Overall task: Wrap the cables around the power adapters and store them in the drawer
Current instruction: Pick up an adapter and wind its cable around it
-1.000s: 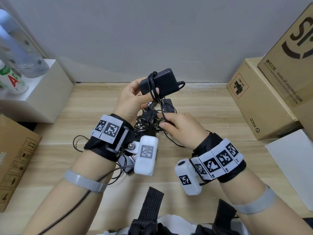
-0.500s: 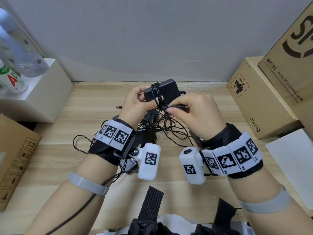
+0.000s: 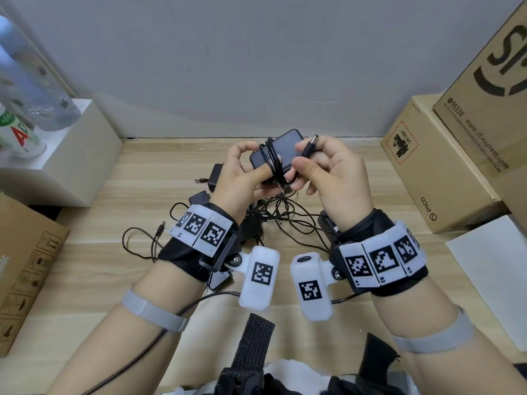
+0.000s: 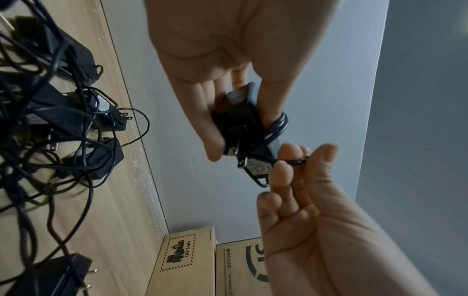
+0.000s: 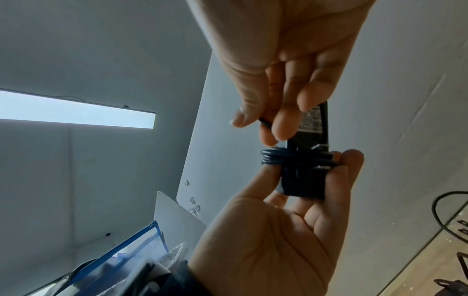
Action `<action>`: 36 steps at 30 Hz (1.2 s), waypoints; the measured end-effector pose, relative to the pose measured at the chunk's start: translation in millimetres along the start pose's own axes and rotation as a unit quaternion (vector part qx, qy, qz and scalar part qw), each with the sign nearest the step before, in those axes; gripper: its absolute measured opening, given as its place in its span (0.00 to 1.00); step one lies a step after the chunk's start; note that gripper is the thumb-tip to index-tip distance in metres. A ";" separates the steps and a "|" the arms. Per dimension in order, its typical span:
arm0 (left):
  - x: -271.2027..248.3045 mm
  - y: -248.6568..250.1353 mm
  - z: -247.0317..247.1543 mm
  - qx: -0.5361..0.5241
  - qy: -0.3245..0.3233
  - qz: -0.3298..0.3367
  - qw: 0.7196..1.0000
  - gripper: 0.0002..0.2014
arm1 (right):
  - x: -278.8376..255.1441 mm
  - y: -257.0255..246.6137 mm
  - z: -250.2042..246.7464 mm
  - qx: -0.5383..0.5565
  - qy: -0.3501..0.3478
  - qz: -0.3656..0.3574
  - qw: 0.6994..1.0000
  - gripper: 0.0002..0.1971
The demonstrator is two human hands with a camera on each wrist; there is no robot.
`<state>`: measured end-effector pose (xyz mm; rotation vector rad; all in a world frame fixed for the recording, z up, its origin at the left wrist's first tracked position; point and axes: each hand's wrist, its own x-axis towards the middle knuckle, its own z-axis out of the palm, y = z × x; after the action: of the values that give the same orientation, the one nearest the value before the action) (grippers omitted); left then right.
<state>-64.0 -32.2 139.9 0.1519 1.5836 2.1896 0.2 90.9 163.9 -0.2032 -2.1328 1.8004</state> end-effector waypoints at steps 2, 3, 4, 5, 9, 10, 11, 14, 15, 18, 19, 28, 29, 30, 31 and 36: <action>-1.9 1.5 0.6 0.008 -0.010 0.008 1.000 0.15 | 0.3 -1.1 0.2 0.010 0.010 0.003 1.000 0.14; -2.7 2.1 0.8 0.008 -0.015 0.010 1.000 0.15 | 0.4 -1.2 0.5 0.009 0.014 0.002 1.000 0.15; -3.2 2.7 0.9 0.005 -0.018 0.009 1.000 0.15 | 0.6 -1.5 0.7 0.002 0.016 -0.001 1.000 0.15; -3.5 2.9 0.9 0.001 -0.021 0.008 1.000 0.15 | 0.6 -1.5 0.8 -0.008 0.017 -0.004 1.000 0.13; -3.5 3.2 1.3 0.002 -0.024 0.011 1.000 0.17 | 2.1 0.0 2.0 -0.045 0.015 0.009 0.999 0.09; -3.3 2.9 1.6 0.003 -0.024 0.011 1.000 0.17 | 2.9 0.1 2.4 -0.052 0.014 0.019 0.998 0.08; -3.3 2.3 2.1 0.003 -0.024 0.012 1.000 0.17 | 3.7 0.1 2.8 -0.062 0.014 0.027 0.998 0.08; -5.0 0.9 4.2 0.016 -0.019 0.020 0.999 0.16 | 6.7 -1.9 2.6 -0.101 0.011 0.031 0.994 0.06; -6.0 0.6 4.7 0.020 -0.021 0.024 0.999 0.16 | 7.7 -2.7 1.7 -0.110 0.007 0.032 0.993 0.06; -7.8 1.4 5.9 0.025 -0.027 0.035 0.999 0.15 | 9.4 -4.8 -2.0 -0.119 -0.014 0.037 0.992 0.04; -7.8 1.7 5.9 0.029 -0.026 0.038 0.999 0.15 | 9.3 -5.2 -2.8 -0.123 -0.020 0.036 0.991 0.04; -8.6 -1.1 4.5 0.063 -0.024 0.044 0.997 0.17 | 11.2 -1.9 -2.0 -0.198 -0.071 0.031 0.977 0.10; -8.4 -1.0 4.7 0.067 -0.026 0.041 0.997 0.17 | 11.4 -1.4 -1.5 -0.196 -0.071 0.030 0.978 0.10; -8.1 -1.3 4.5 0.072 -0.026 0.040 0.996 0.18 | 11.2 -1.3 -0.3 -0.201 -0.072 0.026 0.977 0.10; -7.6 -1.6 3.9 0.080 -0.022 0.041 0.996 0.18 | 11.0 -0.4 0.6 -0.210 -0.069 0.016 0.975 0.08; -8.9 -4.4 1.1 0.179 -0.031 0.084 0.980 0.22 | 10.7 1.5 4.9 -0.297 -0.073 -0.007 0.952 0.17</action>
<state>-54.4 -33.8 137.6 0.4722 1.9796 1.9723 -11.6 90.1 163.5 -0.2010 -2.7228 1.1419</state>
